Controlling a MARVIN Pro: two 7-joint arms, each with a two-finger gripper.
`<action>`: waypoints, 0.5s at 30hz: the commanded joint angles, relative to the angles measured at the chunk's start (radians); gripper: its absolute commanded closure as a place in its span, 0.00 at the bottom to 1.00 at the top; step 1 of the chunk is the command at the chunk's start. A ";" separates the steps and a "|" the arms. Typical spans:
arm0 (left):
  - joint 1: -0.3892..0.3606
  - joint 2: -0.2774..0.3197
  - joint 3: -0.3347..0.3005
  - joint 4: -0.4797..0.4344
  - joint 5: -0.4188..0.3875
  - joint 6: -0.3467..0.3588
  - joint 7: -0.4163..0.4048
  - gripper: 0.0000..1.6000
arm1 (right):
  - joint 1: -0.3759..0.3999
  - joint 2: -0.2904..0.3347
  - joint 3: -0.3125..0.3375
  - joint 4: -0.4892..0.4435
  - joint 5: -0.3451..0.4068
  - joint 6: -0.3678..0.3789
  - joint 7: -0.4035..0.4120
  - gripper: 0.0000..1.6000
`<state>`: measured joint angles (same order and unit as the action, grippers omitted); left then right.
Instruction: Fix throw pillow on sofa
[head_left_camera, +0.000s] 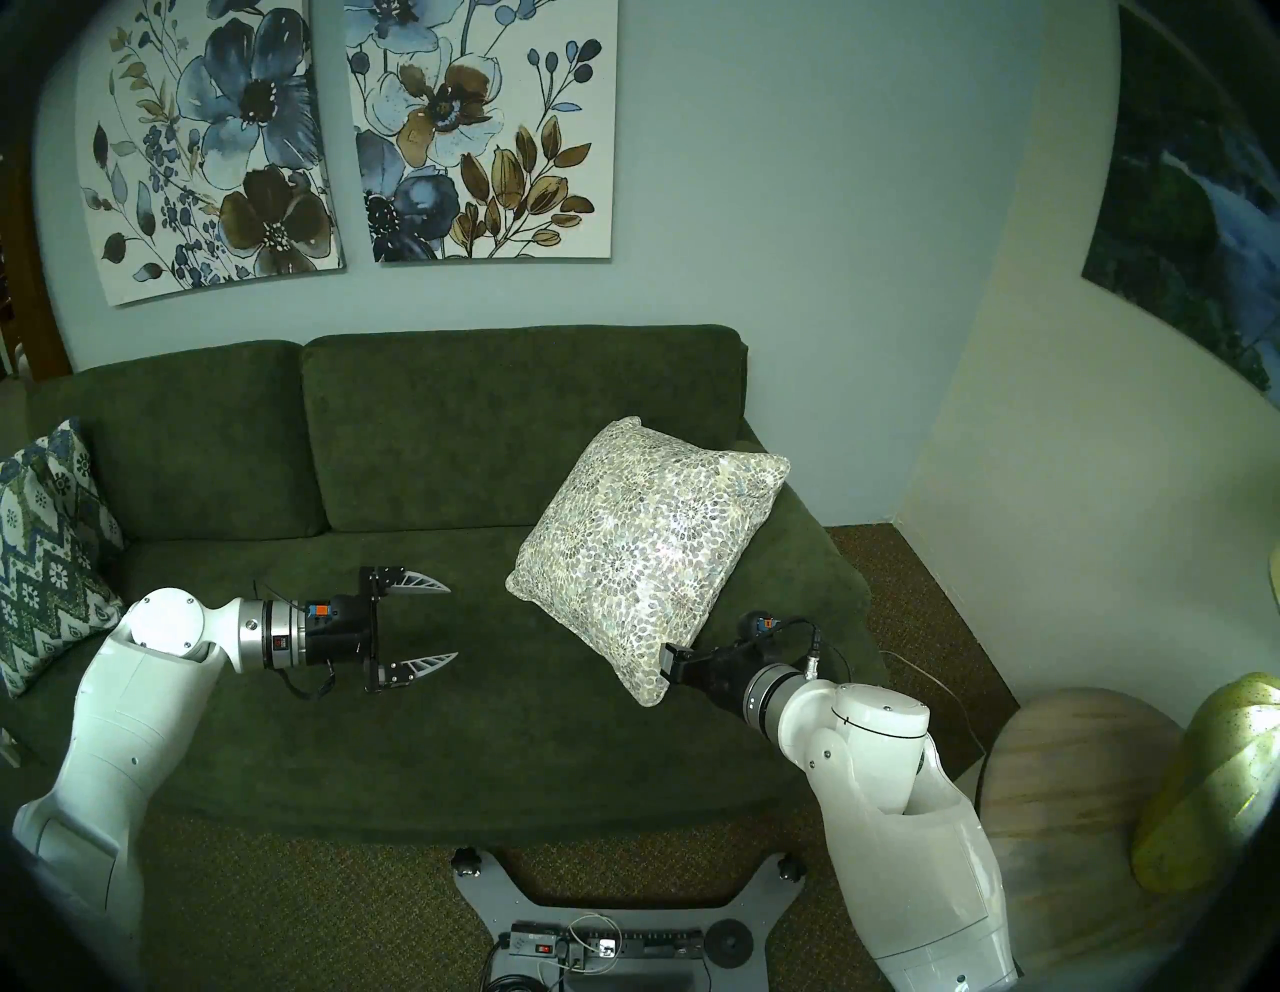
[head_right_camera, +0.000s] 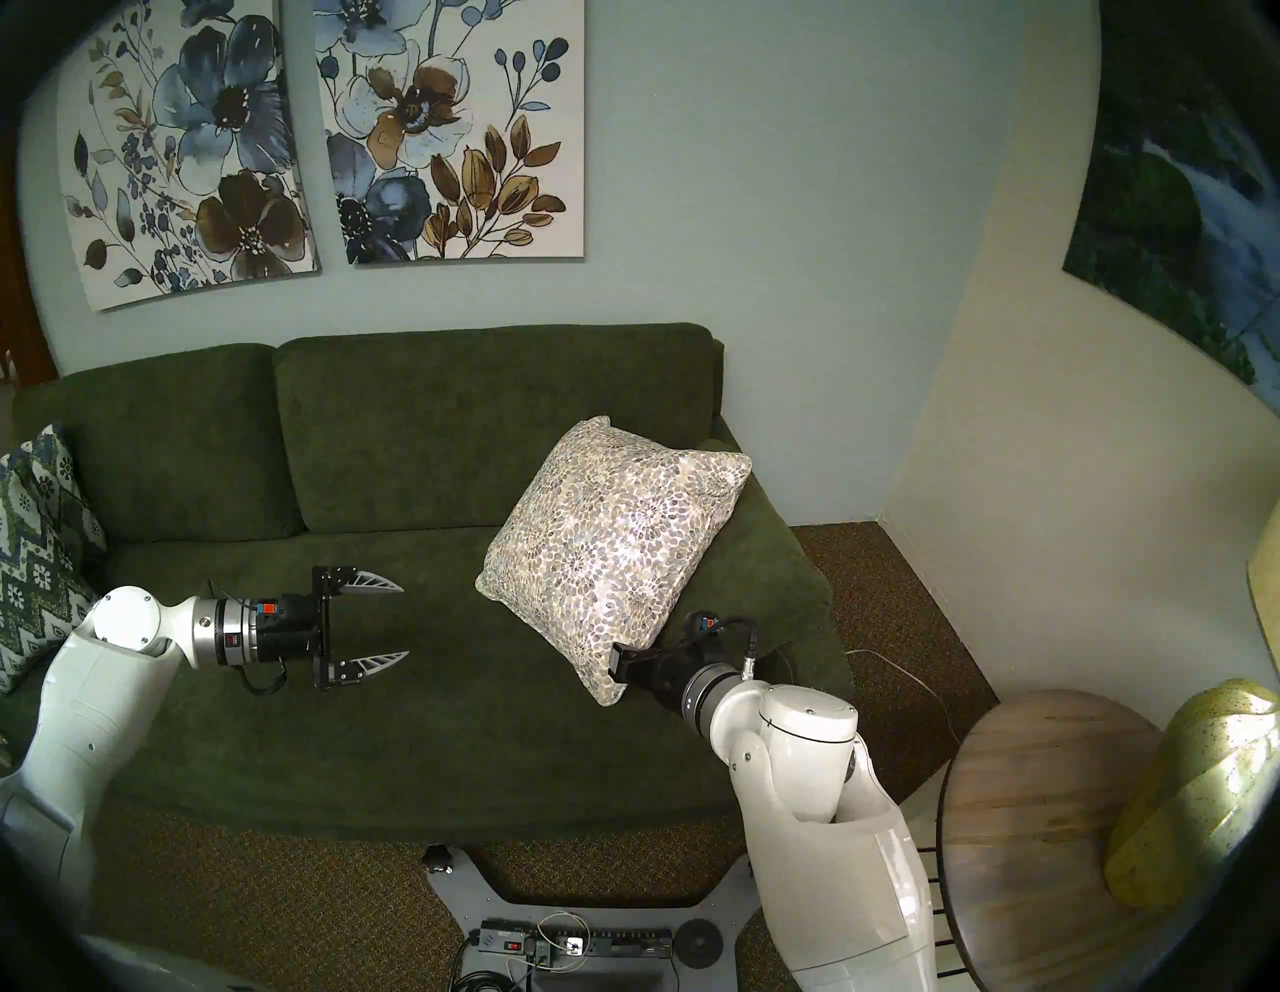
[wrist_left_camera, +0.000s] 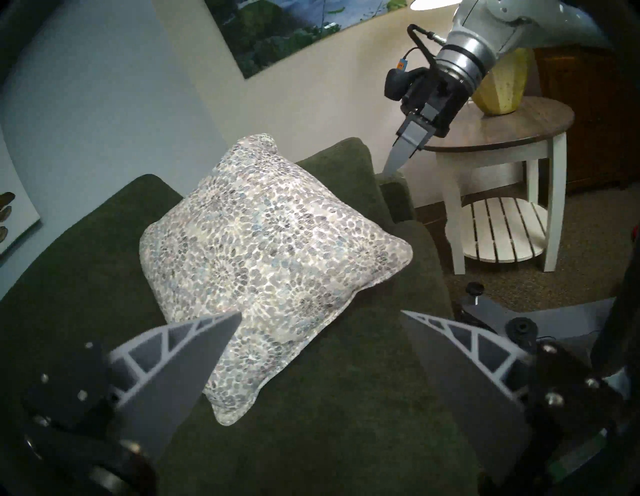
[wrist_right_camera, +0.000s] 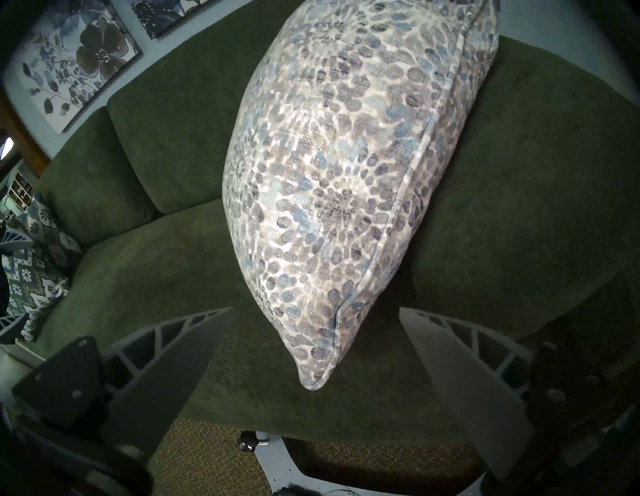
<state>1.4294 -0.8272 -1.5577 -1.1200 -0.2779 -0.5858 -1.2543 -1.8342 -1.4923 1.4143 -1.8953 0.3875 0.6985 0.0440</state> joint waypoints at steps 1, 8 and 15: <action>-0.112 -0.002 0.026 0.056 -0.015 -0.043 -0.055 0.00 | 0.091 -0.009 -0.022 0.059 -0.012 0.003 0.001 0.00; -0.172 0.005 0.085 0.125 -0.029 -0.087 -0.055 0.00 | 0.164 -0.027 -0.035 0.153 -0.020 0.000 -0.003 0.00; -0.205 0.027 0.159 0.162 -0.057 -0.129 -0.022 0.00 | 0.232 -0.050 -0.026 0.261 -0.026 -0.009 -0.013 0.00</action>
<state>1.2908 -0.8225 -1.4372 -0.9751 -0.3014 -0.6789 -1.1609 -1.6926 -1.5203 1.3768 -1.6894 0.3634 0.6979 0.0445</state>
